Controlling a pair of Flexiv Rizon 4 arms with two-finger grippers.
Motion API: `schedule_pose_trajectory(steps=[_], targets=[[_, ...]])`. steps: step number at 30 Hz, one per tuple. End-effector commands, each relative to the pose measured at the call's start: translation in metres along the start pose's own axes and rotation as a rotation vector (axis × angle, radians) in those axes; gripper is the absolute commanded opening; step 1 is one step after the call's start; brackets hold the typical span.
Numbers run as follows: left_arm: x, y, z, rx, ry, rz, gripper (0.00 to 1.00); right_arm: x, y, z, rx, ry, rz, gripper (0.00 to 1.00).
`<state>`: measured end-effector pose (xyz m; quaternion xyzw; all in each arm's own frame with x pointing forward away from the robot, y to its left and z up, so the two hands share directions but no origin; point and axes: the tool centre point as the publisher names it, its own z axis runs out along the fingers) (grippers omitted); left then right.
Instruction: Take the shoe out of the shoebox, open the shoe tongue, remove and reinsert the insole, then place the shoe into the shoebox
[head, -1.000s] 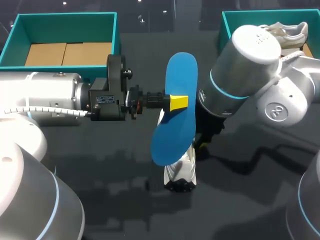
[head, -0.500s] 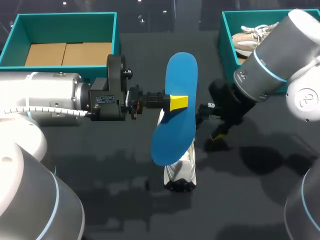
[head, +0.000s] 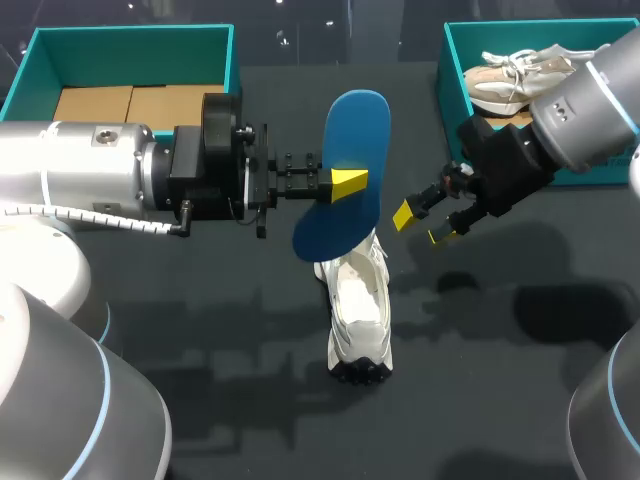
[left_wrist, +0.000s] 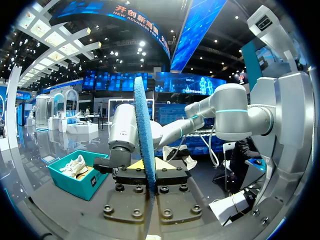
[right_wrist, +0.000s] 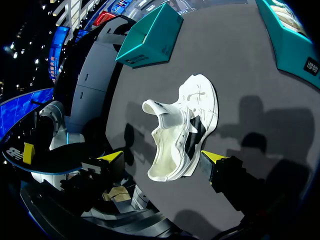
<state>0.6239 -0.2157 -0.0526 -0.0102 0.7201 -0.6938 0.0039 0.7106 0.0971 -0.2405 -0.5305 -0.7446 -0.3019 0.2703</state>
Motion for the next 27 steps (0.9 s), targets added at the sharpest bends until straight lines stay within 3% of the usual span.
schedule_pose_trajectory(steps=[1, 9, 15, 18, 20, 21, 27], targets=[[-0.009, 0.0, 0.003, 0.046, 0.057, 0.443, 0.0, -0.006, -0.001, -0.003, -0.005, -0.001, 0.023, 1.0], [-0.009, 0.0, 0.003, 0.046, 0.057, 0.443, 0.0, -0.003, 0.003, -0.004, 0.004, 0.016, 0.04, 1.0], [-0.014, 0.021, 0.007, -0.05, 0.091, 0.781, 0.0, 0.015, 0.018, -0.024, 0.009, 0.144, 0.073, 1.0], [-0.018, 0.027, 0.007, -0.049, 0.094, 0.901, 0.0, 0.022, 0.023, -0.032, -0.006, 0.219, 0.082, 1.0], [-0.023, 0.031, 0.006, 0.016, 0.108, 0.934, 0.0, 0.023, 0.028, -0.036, -0.012, 0.323, 0.109, 1.0], [-0.029, 0.033, 0.006, 0.048, 0.111, 0.941, 0.0, 0.025, 0.031, -0.037, -0.017, 0.327, 0.105, 1.0], [-0.029, 0.033, 0.006, 0.048, 0.111, 0.941, 0.0, 0.025, 0.031, -0.037, -0.017, 0.327, 0.105, 1.0]])
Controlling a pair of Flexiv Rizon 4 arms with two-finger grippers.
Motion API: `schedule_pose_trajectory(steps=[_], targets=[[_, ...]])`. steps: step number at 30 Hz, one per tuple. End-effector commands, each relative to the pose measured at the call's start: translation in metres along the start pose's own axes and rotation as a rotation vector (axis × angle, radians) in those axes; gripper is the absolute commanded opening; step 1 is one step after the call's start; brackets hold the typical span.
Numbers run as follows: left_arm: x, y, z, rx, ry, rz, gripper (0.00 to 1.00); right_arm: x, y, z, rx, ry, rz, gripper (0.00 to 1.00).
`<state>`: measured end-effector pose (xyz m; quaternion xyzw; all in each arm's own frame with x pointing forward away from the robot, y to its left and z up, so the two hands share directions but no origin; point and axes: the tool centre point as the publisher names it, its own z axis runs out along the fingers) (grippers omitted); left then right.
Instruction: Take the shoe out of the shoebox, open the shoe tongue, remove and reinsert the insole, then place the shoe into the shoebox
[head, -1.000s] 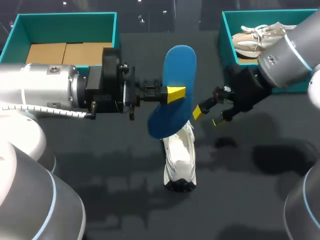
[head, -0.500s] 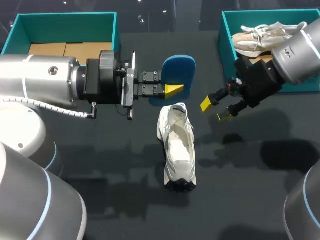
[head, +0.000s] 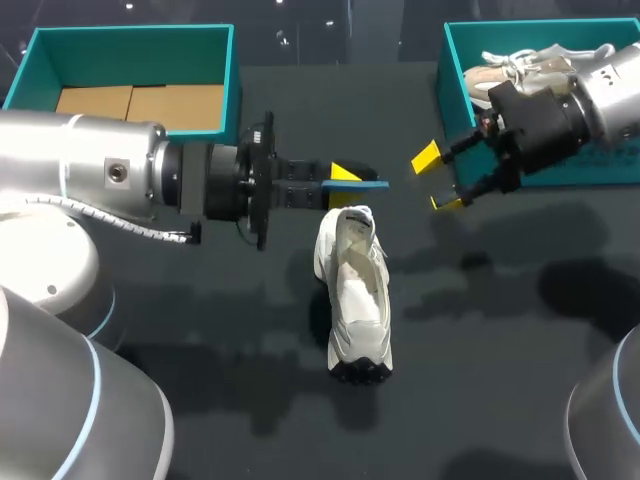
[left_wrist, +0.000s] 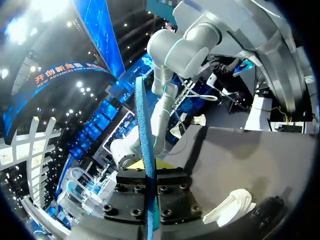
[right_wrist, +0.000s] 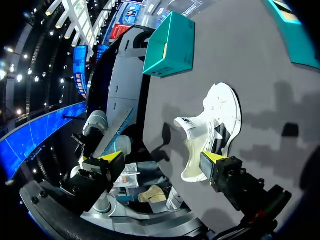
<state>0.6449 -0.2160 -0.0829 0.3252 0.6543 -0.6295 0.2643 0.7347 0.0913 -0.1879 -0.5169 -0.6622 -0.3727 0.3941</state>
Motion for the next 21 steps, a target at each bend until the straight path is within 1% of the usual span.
schedule_pose_trajectory(steps=[1, 5, 6, 8, 9, 12, 13, 14, 15, 17, 18, 19, 20, 21], targets=[[-0.003, 0.008, 0.003, 0.041, 0.002, 0.072, 0.0, -0.004, 0.001, 0.003, 0.0, 0.014, 0.001, 1.0], [-0.003, 0.008, 0.003, 0.041, 0.002, 0.072, 0.0, -0.004, 0.001, 0.003, 0.0, 0.014, 0.001, 1.0], [-0.002, 0.014, 0.004, 0.032, 0.015, 0.117, 0.0, -0.004, 0.006, 0.005, 0.008, 0.02, 0.017, 1.0], [0.001, 0.027, 0.006, -0.014, 0.033, 0.19, 0.0, -0.001, 0.014, 0.007, 0.0, 0.057, 0.053, 1.0], [0.003, 0.033, 0.006, -0.01, 0.029, 0.228, 0.0, 0.0, 0.018, 0.007, 0.002, 0.064, 0.074, 1.0], [0.008, 0.051, 0.008, -0.039, 0.024, 0.294, 0.0, 0.006, 0.024, 0.009, 0.006, 0.112, 0.108, 1.0], [0.009, 0.056, 0.008, -0.05, 0.03, 0.286, 0.0, 0.009, 0.026, 0.009, 0.008, 0.124, 0.104, 1.0], [0.009, 0.06, 0.009, -0.052, 0.02, 0.311, 0.0, 0.011, 0.027, 0.009, 0.005, 0.142, 0.108, 1.0], [0.009, 0.066, 0.009, -0.08, 0.016, 0.345, 0.0, 0.013, 0.028, 0.01, 0.007, 0.144, 0.12, 1.0], [0.008, 0.076, 0.01, -0.083, -0.008, 0.354, 0.0, 0.017, 0.029, 0.011, 0.004, 0.186, 0.118, 1.0], [0.007, 0.08, 0.011, -0.104, -0.017, 0.398, 0.0, 0.018, 0.029, 0.012, 0.004, 0.193, 0.123, 1.0], [0.006, 0.084, 0.011, -0.087, -0.042, 0.406, 0.0, 0.019, 0.029, 0.013, 0.002, 0.229, 0.121, 1.0], [0.004, 0.087, 0.011, -0.086, -0.074, 0.424, 0.0, 0.02, 0.029, 0.014, 0.001, 0.244, 0.118, 1.0], [0.004, 0.087, 0.011, -0.086, -0.074, 0.424, 0.0, 0.021, 0.026, 0.014, -0.01, 0.235, 0.126, 1.0]])
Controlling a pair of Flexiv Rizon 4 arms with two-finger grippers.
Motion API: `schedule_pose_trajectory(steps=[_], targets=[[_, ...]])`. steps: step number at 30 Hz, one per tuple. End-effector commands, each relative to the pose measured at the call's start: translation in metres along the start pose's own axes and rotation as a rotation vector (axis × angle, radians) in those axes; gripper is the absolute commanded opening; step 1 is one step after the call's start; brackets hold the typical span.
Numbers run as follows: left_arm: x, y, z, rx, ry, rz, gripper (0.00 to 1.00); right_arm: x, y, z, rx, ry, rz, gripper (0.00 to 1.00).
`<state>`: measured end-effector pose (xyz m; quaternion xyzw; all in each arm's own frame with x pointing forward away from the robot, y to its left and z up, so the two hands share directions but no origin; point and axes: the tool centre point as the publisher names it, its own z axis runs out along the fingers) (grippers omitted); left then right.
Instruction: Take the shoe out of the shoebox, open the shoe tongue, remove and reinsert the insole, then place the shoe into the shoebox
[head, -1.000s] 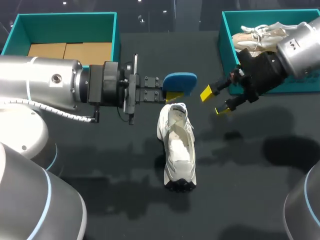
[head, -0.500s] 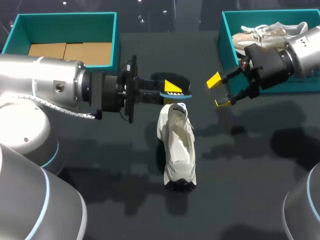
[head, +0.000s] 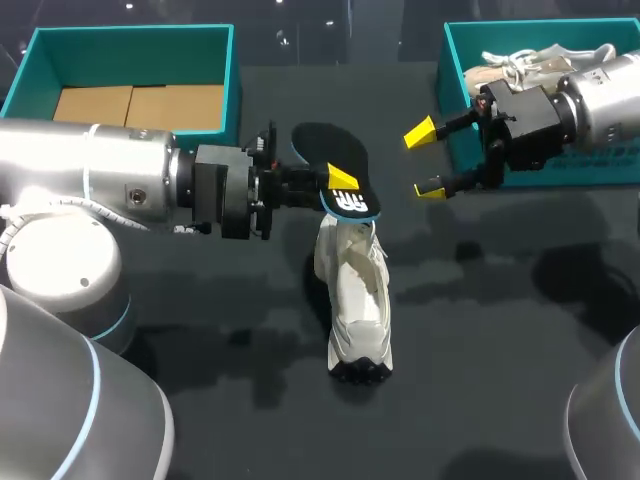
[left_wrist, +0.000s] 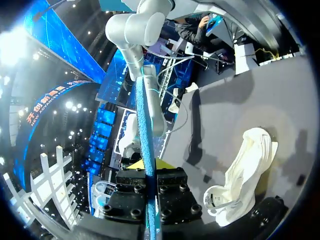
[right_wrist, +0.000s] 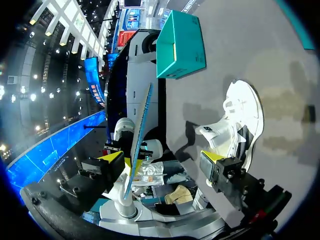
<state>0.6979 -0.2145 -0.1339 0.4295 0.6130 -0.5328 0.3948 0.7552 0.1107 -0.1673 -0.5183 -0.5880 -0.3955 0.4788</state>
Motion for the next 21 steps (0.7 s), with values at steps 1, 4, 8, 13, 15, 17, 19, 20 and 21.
schedule_pose_trajectory(steps=[1, 4, 8, 13, 15, 17, 19, 20, 21], targets=[[0.005, 0.012, 0.014, 0.004, -0.079, 0.039, 0.0, -0.004, 0.001, 0.007, -0.009, 0.042, 0.001, 1.0], [0.005, 0.012, 0.014, 0.004, -0.079, 0.039, 0.0, -0.004, 0.001, 0.007, -0.009, 0.042, 0.001, 1.0], [0.005, 0.012, 0.014, 0.004, -0.079, 0.039, 0.0, -0.004, 0.001, 0.007, -0.009, 0.042, 0.001, 1.0], [0.012, 0.018, 0.019, 0.005, -0.082, 0.085, 0.0, -0.002, 0.005, 0.007, -0.013, 0.076, 0.016, 1.0], [0.016, 0.019, 0.021, 0.016, -0.093, 0.127, 0.0, 0.001, 0.006, 0.008, -0.017, 0.09, 0.024, 1.0], [0.02, 0.021, 0.025, 0.004, -0.085, 0.168, 0.0, 0.003, 0.007, 0.01, -0.02, 0.108, 0.025, 1.0], [0.022, 0.024, 0.028, 0.0, -0.085, 0.178, 0.0, 0.006, 0.008, 0.013, -0.019, 0.113, 0.025, 1.0], [0.022, 0.025, 0.029, 0.005, -0.087, 0.192, 0.0, 0.008, 0.009, 0.015, -0.013, 0.121, 0.024, 1.0], [0.022, 0.026, 0.029, 0.005, -0.087, 0.189, 0.0, 0.009, 0.01, 0.018, -0.012, 0.122, 0.025, 1.0]])
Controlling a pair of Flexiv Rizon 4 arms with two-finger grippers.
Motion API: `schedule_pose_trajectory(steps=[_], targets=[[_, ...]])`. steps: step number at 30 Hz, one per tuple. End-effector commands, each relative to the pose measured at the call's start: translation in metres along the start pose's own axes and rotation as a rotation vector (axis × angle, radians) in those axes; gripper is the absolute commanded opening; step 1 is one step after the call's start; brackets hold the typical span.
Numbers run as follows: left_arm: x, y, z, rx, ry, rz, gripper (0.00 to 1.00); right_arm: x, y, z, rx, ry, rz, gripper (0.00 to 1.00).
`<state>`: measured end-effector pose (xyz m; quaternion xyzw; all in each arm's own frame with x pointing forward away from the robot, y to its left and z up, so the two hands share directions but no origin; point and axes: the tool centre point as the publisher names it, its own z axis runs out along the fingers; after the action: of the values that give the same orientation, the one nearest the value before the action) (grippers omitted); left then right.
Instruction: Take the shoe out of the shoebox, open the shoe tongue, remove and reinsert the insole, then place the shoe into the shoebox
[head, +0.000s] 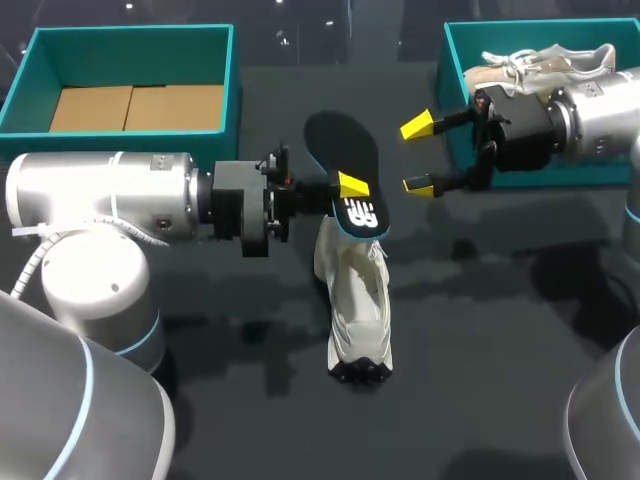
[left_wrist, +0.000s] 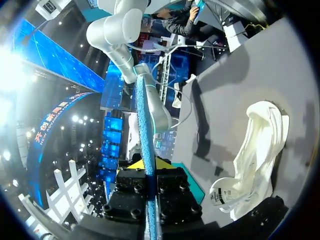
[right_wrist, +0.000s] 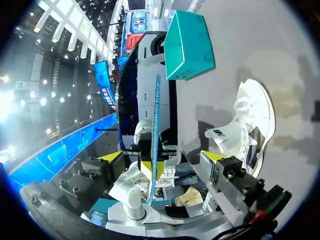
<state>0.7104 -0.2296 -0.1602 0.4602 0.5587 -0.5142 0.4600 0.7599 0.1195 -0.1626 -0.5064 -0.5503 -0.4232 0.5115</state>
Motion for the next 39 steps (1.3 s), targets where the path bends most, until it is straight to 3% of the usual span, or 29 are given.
schedule_pose_trajectory(steps=[1, 7, 8, 11, 18, 22, 31, 39], targets=[[0.005, 0.008, 0.012, -0.002, -0.011, 0.042, 0.0, 0.001, 0.005, 0.014, 0.009, 0.008, 0.002, 1.0], [0.009, 0.014, 0.017, 0.004, -0.02, 0.091, 0.0, 0.0, 0.012, 0.025, 0.019, 0.027, 0.006, 1.0], [0.009, 0.015, 0.018, -0.002, -0.016, 0.114, 0.0, 0.0, 0.013, 0.027, 0.02, 0.032, 0.005, 0.93], [0.011, 0.017, 0.021, -0.005, -0.023, 0.117, 0.0, -0.001, 0.014, 0.029, 0.018, 0.041, 0.01, 0.87], [0.012, 0.024, 0.027, -0.03, -0.032, 0.125, 0.0, -0.003, 0.015, 0.033, 0.015, 0.061, 0.02, 0.5], [0.014, 0.028, 0.031, -0.039, -0.025, 0.134, 0.0, -0.002, 0.015, 0.036, 0.011, 0.064, 0.024, 0.42], [0.018, 0.034, 0.038, -0.046, -0.022, 0.142, 0.0, -0.005, 0.016, 0.043, 0.009, 0.09, 0.033, 0.39], [0.021, 0.038, 0.042, -0.048, -0.018, 0.143, 0.0, -0.007, 0.014, 0.046, -0.002, 0.098, 0.046, 0.2]])
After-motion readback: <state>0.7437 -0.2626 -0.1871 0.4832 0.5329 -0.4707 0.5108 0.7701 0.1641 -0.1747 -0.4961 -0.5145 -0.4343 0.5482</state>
